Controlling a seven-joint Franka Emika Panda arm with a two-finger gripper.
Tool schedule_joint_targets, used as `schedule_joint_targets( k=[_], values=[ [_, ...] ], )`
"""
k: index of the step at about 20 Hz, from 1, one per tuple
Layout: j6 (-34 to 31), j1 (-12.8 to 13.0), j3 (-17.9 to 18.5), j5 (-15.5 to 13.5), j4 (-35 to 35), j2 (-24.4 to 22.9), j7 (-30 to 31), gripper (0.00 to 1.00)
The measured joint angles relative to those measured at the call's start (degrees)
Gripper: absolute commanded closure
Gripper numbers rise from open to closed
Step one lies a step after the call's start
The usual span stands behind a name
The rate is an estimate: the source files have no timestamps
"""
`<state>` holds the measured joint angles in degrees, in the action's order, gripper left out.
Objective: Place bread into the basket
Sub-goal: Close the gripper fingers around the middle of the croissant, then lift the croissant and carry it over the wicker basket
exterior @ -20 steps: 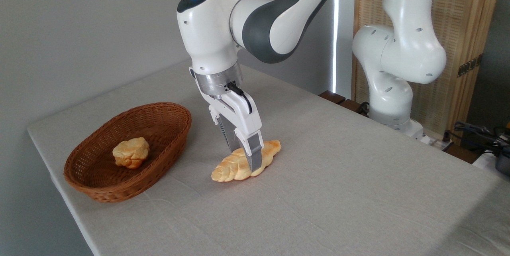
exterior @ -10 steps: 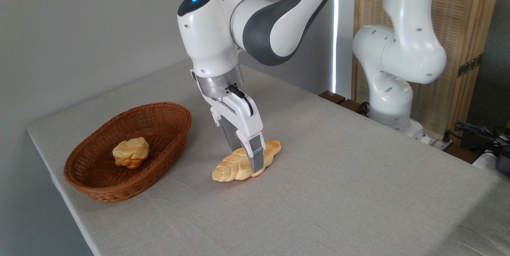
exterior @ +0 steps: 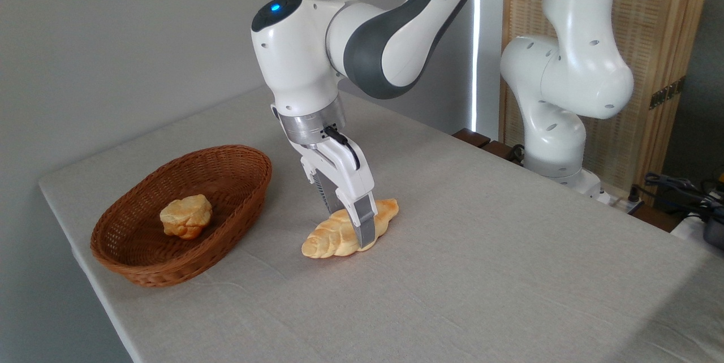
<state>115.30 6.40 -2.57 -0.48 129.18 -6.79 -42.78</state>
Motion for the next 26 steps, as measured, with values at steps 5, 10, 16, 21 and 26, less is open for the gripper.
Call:
schedule_joint_targets(
  k=[5,10,16,21,26],
  values=[
    [0.0,0.0,0.0,0.0,0.0,0.0,0.0,0.42],
    [0.0,0.0,0.0,0.0,0.0,0.0,-0.1,0.42],
    [0.0,0.0,0.0,0.0,-0.5,-0.1,-0.1,0.42],
    [0.1,0.0,0.0,-1.1,-4.3,-0.3,-0.1,0.41],
    [0.1,0.1,-0.2,-6.5,-10.0,-0.4,1.2,0.41]
  ],
)
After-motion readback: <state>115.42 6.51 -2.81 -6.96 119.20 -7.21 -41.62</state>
